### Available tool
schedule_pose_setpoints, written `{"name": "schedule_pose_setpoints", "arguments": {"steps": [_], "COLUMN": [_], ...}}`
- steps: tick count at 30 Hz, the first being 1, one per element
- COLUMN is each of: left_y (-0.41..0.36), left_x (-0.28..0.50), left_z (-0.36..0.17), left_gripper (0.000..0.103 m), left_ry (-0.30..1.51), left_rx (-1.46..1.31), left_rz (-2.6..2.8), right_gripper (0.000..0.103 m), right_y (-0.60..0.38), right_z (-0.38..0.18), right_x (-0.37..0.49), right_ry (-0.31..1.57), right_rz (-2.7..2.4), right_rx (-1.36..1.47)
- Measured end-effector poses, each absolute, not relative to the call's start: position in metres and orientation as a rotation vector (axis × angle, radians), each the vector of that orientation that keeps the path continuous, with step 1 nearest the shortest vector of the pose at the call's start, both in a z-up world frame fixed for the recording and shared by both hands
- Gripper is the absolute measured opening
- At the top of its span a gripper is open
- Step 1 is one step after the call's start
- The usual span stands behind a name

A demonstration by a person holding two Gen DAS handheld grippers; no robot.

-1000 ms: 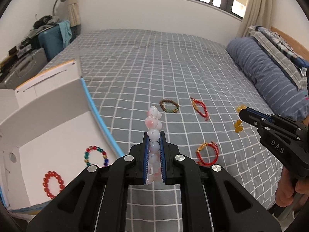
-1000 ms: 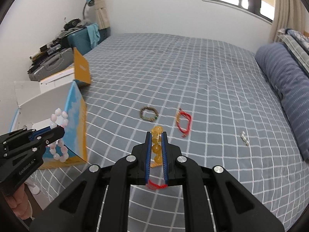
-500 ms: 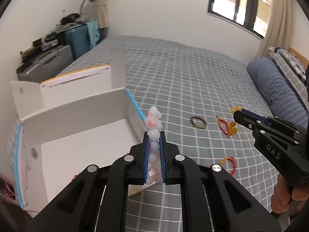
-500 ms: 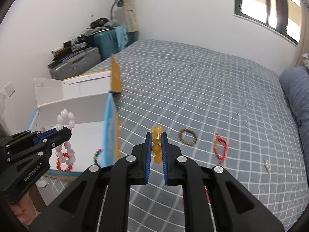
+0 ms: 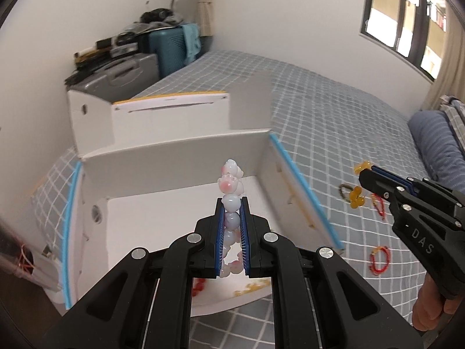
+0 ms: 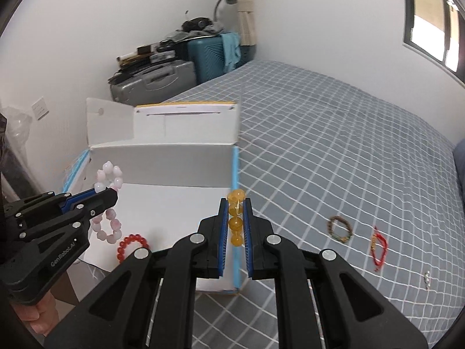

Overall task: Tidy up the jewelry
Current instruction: 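Carry both held bracelets over the white cardboard box, then open both tools to drop the bracelets into the box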

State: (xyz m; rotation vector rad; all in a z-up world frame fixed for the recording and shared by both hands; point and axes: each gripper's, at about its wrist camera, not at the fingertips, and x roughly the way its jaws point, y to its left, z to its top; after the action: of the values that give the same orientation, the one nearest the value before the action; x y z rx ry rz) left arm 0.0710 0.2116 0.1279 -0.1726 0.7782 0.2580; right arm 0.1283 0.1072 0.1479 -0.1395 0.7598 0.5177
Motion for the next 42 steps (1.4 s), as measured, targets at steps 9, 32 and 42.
{"name": "schedule_pose_setpoints", "arguments": {"steps": [9, 32, 42], "left_y": [0.252, 0.279, 0.276], "left_x": [0.058, 0.057, 0.048], "left_z": [0.095, 0.048, 0.064], "left_gripper": [0.01, 0.012, 0.052], "left_ry": [0.843, 0.942, 0.894], "left_rx": [-0.217, -0.281, -0.291], "left_rz": [0.351, 0.394, 0.416], "right_gripper": [0.009, 0.01, 0.072], "right_y": [0.157, 0.185, 0.167], "right_z": [0.114, 0.059, 0.084], "right_x": [0.132, 0.144, 0.138], "right_ry": [0.833, 0.954, 0.87], "right_rz": [0.581, 0.566, 0.553], "right_rx": [-0.185, -0.235, -0.197]}}
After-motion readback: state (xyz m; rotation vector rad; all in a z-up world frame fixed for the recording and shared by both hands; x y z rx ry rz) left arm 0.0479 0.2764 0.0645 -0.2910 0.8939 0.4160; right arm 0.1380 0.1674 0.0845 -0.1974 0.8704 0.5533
